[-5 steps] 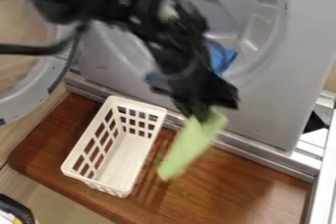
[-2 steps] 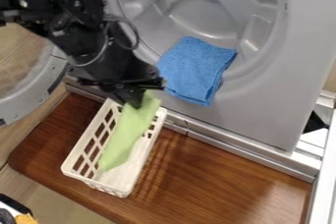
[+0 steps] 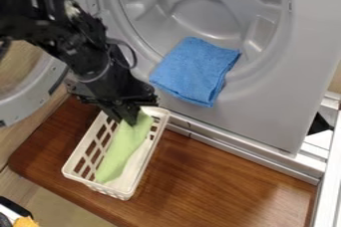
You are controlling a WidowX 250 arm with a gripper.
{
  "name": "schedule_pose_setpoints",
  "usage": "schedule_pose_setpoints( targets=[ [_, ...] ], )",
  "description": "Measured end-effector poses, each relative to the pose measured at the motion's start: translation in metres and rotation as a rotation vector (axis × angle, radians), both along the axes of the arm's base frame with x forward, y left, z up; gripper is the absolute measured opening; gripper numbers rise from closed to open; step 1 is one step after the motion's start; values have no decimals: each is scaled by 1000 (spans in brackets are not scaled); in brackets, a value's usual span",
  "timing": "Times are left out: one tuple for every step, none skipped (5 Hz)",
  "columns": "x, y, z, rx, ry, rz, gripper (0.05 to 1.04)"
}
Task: Put the green cloth in the basket
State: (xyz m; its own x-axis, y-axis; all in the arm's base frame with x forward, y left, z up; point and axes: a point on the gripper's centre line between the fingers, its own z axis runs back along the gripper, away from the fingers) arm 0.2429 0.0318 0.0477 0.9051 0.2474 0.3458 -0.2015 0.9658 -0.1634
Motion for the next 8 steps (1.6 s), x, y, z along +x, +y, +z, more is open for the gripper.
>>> schedule_pose_setpoints(
  targets=[
    [8,0,-16,17,60,-6,74],
    [7,2,-30,24,95,9,74],
    [10,6,-50,39,144,16,74],
    [9,5,-69,26,174,26,74],
    [8,7,-88,19,230,49,101],
    [14,4,-87,20,236,57,284],
    [14,-3,-84,24,250,44,568],
    [21,-9,-67,38,203,35,866]
  ],
)
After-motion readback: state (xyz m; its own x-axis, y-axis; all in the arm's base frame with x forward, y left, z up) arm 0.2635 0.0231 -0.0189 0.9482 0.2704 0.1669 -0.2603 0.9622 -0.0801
